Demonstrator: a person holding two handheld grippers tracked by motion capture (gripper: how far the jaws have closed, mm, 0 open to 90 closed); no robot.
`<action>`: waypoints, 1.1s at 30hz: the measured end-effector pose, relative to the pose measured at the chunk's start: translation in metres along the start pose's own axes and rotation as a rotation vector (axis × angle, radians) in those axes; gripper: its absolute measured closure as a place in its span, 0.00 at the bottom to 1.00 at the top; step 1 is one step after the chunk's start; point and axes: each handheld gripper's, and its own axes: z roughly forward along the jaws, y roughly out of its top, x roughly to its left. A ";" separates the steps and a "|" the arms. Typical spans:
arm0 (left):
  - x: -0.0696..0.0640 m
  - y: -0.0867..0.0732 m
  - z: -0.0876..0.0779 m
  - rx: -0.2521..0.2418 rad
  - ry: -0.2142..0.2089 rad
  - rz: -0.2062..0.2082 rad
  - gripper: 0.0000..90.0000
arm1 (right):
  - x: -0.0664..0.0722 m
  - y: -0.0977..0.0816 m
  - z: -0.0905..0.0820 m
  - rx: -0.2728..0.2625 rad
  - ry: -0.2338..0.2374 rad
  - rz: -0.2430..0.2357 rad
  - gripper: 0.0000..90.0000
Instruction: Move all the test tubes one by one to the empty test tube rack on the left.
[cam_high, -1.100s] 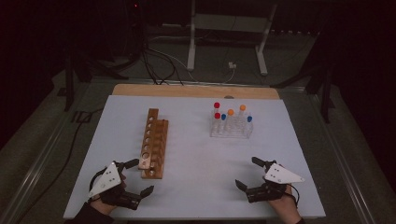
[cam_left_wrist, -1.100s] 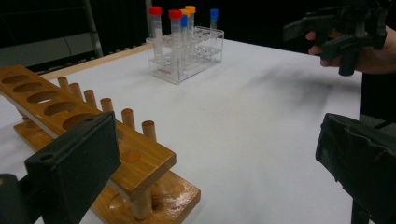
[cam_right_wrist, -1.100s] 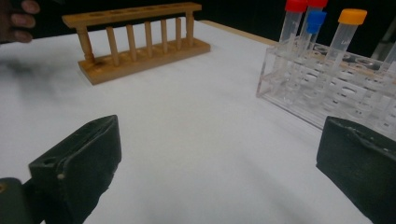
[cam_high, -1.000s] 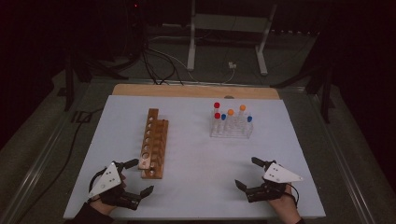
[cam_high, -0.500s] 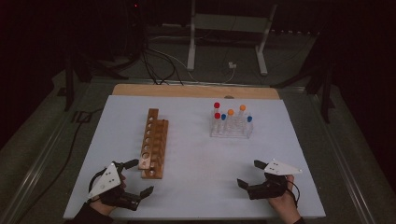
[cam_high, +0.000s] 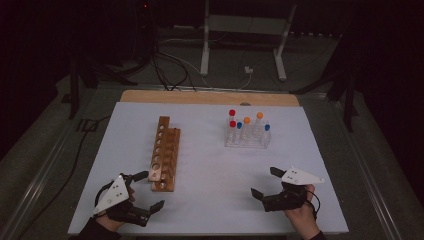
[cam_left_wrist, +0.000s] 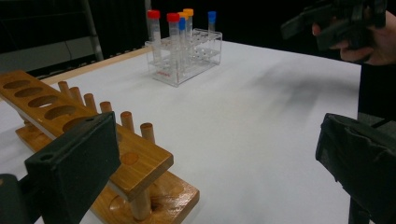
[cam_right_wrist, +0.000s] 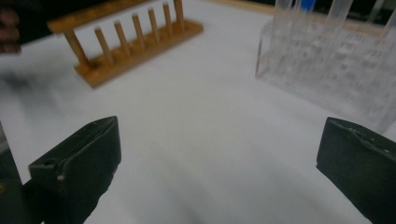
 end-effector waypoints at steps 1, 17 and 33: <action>0.000 0.000 0.000 0.000 0.001 0.001 0.01 | -0.001 0.003 -0.001 -0.008 -0.011 0.002 0.00; -0.002 0.001 0.000 -0.004 -0.010 0.004 0.01 | -0.025 0.039 0.010 -0.099 -0.121 0.023 0.00; -0.001 0.000 -0.001 -0.007 -0.006 -0.006 0.01 | -0.071 0.057 0.039 -0.088 -0.314 0.130 0.00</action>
